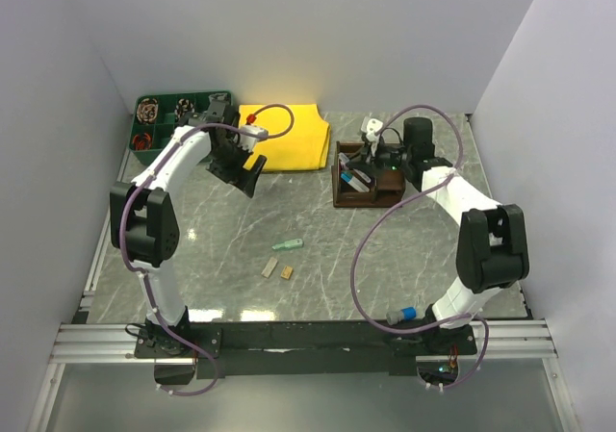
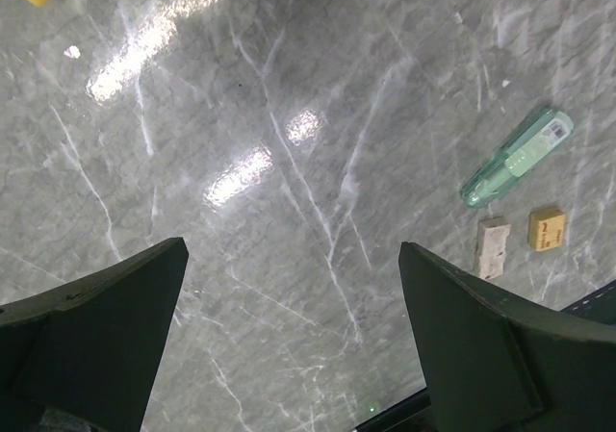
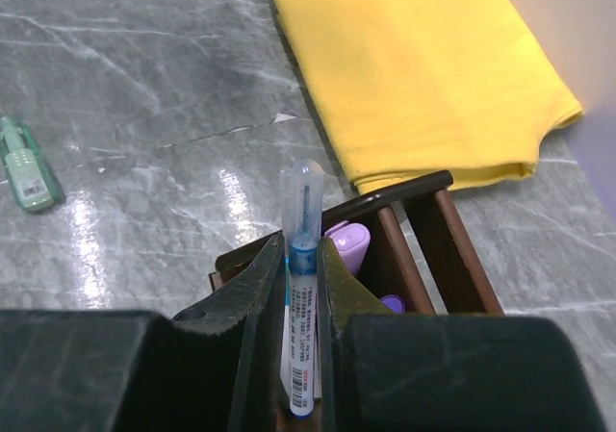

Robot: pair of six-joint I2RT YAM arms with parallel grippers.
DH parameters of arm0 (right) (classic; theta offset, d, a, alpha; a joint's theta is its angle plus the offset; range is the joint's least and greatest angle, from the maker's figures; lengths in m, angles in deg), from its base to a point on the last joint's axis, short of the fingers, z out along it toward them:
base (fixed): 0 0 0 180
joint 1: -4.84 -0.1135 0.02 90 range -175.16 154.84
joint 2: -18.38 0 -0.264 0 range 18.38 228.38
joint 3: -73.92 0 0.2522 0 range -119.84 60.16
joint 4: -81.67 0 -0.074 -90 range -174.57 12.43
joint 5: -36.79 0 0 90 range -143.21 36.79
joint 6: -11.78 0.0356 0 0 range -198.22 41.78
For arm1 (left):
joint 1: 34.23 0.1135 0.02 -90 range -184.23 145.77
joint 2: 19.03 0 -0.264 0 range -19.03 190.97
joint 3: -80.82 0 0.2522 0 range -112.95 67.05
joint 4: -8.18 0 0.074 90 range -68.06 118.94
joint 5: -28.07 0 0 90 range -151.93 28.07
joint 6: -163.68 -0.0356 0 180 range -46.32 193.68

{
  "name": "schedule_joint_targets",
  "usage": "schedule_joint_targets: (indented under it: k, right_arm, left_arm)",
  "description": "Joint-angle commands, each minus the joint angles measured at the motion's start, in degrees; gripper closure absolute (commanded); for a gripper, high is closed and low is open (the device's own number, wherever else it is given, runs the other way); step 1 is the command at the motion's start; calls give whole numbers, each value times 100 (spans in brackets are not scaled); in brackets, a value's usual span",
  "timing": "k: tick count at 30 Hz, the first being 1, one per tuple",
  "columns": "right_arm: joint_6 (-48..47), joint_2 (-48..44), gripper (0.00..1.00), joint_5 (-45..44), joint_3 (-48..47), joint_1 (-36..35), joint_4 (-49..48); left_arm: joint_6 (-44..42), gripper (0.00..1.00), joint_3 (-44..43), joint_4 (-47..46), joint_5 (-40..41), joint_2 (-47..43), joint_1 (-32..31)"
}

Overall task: Sort the stationery into containers
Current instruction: Place the pen in the storage box.

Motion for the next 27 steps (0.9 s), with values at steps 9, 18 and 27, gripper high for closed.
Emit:
schedule_joint_targets:
  k: [9, 18, 27]
  right_arm:
    - [-797, 397, 100, 109, 40, 40, -344]
    - [-2011, 662, 100, -198, -339, 49, 1099]
    - [-1933, 566, 66, -295, -260, 40, 1073]
  left_arm:
    - [-124, 0, 88, 73, 30, 30, 46]
    - [-107, 1, -44, 38, -75, 109, 152]
    - [-80, 1, -61, 11, -172, 144, 187]
